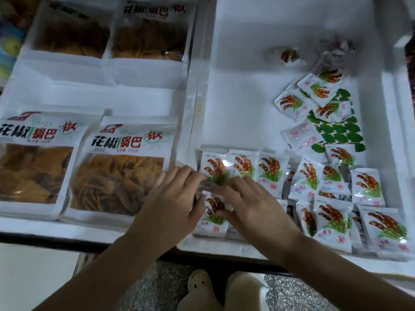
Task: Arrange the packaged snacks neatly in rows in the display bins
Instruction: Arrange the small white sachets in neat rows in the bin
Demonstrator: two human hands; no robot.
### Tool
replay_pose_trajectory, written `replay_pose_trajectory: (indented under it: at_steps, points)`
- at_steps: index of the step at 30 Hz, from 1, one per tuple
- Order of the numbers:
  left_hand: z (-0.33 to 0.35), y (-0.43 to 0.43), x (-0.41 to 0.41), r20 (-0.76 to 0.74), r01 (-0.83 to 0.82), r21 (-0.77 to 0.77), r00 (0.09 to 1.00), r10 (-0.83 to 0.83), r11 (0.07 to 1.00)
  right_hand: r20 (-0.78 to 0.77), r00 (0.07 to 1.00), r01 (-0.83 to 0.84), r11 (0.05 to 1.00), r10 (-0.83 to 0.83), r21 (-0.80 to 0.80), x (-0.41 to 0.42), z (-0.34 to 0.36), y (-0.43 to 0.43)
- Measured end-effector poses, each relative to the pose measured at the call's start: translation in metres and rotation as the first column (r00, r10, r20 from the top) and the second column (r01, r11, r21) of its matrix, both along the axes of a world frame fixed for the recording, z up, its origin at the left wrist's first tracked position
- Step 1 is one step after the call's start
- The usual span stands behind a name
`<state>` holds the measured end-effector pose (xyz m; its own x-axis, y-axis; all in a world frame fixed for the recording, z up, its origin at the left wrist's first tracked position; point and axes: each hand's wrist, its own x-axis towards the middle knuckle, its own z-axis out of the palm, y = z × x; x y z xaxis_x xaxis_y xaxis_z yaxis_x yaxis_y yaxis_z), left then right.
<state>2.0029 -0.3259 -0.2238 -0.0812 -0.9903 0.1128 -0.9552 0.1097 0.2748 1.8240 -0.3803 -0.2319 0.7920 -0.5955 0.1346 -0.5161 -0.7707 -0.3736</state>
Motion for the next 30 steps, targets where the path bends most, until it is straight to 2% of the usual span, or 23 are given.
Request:
replay_pose_trajectory:
  at_steps: [4, 8, 11, 13, 16, 19, 22, 24, 28, 30]
  points:
    - [0.015, -0.040, -0.012, 0.017, 0.056, -0.051, 0.998, -0.055, 0.997, 0.099, 0.989, 0.105, 0.994, -0.107, 0.018, -0.024, 0.013, -0.023]
    - [0.017, -0.103, -0.044, -0.015, 0.148, -0.063, 0.989, -0.149, 0.987, 0.134, 0.907, 0.393, 0.917, -0.399, 0.070, -0.072, 0.017, -0.078]
    - [0.006, -0.152, -0.074, -0.050, 0.177, -0.030, 0.983, -0.178, 0.984, 0.000, 0.836, 0.547, 0.832, -0.549, 0.091, -0.106, 0.008, -0.129]
    - [-0.005, -0.184, -0.092, -0.095, 0.178, 0.061, 0.981, -0.172, 0.982, -0.127, 0.793, 0.607, 0.790, -0.596, 0.082, -0.124, -0.001, -0.163]
    - [-0.020, -0.225, -0.113, -0.148, 0.129, 0.136, 0.983, -0.109, 0.982, -0.239, 0.759, 0.636, 0.768, -0.605, 0.076, -0.136, -0.014, -0.201]
    - [-0.030, -0.256, -0.129, -0.191, -0.026, 0.207, 0.979, 0.067, 0.978, -0.270, 0.758, 0.631, 0.772, -0.594, 0.075, -0.134, -0.025, -0.219]
    - [-0.033, -0.271, -0.142, -0.204, -0.119, 0.203, 0.966, 0.161, 0.972, -0.279, 0.747, 0.616, 0.786, -0.603, -0.049, -0.130, -0.029, -0.222]
    - [-0.032, -0.278, -0.146, -0.350, -0.165, 0.236, 0.905, 0.242, 0.958, -0.271, 0.750, 0.605, 0.791, -0.603, -0.085, -0.131, -0.022, -0.219]
    - [-0.026, -0.276, -0.137, -0.500, -0.172, 0.431, 0.772, 0.393, 0.886, -0.239, 0.742, 0.621, 0.776, -0.627, -0.108, -0.142, -0.003, -0.206]
    - [-0.023, -0.266, -0.131, -0.591, -0.174, 0.441, 0.682, 0.431, 0.880, -0.168, 0.743, 0.648, 0.759, -0.647, -0.058, -0.147, 0.003, -0.200]
